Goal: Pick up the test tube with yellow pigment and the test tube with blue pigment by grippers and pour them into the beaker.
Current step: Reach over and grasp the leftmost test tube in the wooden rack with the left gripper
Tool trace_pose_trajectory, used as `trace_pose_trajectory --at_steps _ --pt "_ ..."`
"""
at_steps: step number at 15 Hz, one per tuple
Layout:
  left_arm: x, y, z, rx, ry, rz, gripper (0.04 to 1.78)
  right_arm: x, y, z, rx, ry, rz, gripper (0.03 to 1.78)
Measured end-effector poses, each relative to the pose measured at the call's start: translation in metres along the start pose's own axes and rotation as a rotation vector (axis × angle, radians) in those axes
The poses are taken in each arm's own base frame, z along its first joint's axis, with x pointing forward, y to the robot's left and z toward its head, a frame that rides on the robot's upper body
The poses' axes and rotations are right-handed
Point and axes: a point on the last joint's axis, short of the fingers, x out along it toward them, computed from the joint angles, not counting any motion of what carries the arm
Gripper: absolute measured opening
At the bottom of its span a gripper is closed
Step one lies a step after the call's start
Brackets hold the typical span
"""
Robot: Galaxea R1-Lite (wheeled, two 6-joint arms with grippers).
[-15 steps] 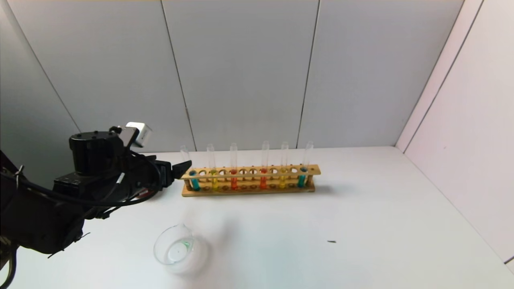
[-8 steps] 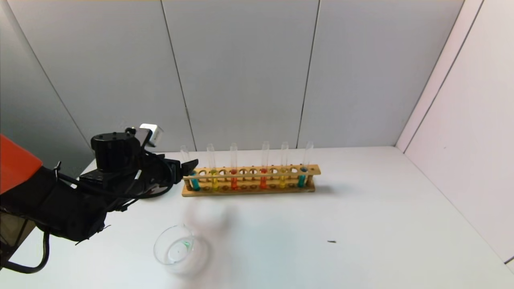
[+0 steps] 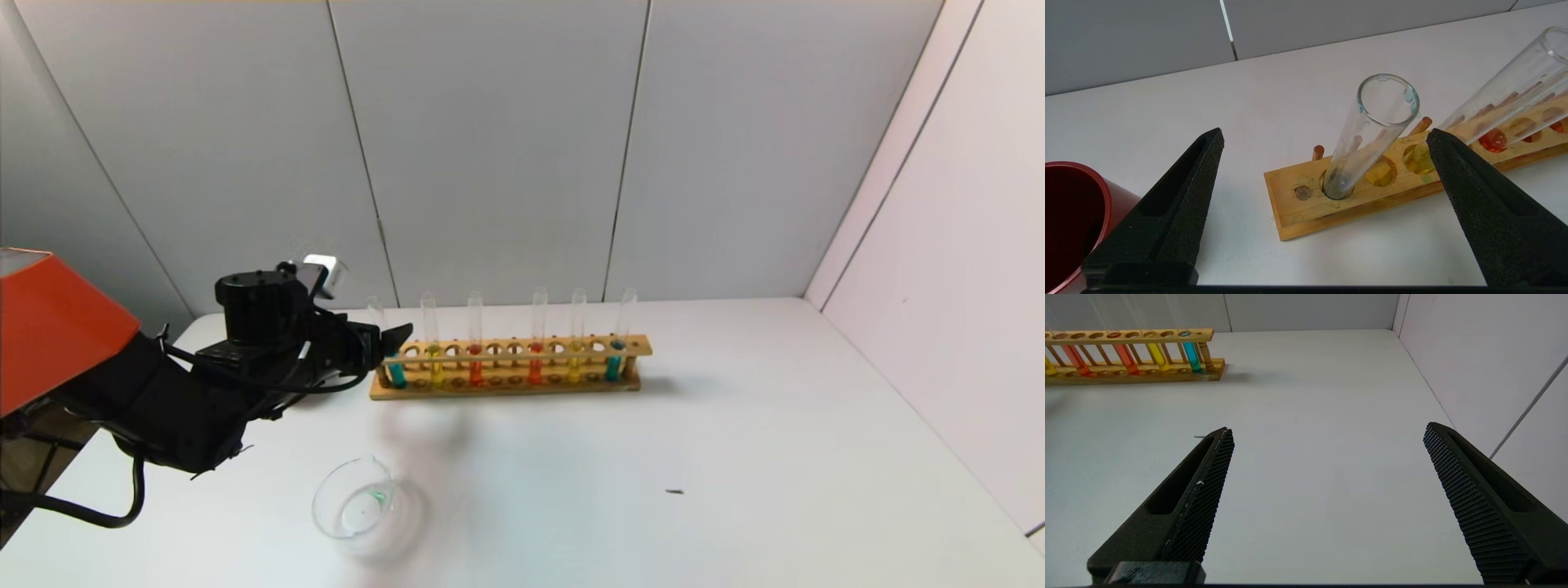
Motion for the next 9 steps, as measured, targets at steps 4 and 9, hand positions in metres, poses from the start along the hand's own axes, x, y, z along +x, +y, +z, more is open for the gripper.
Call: trace_pose_trajectory --at_steps 4,9 --pt "0.0075 0.0006 0.0011 0.001 -0.008 0.0 1.75 0.0 0.0 0.0 0.0 0.0 0.0 1.7" --pt "0.0098 0.0009 -0.0006 -0.001 -0.004 0.0 1.75 0.0 0.0 0.0 0.0 0.0 0.0 1.7"
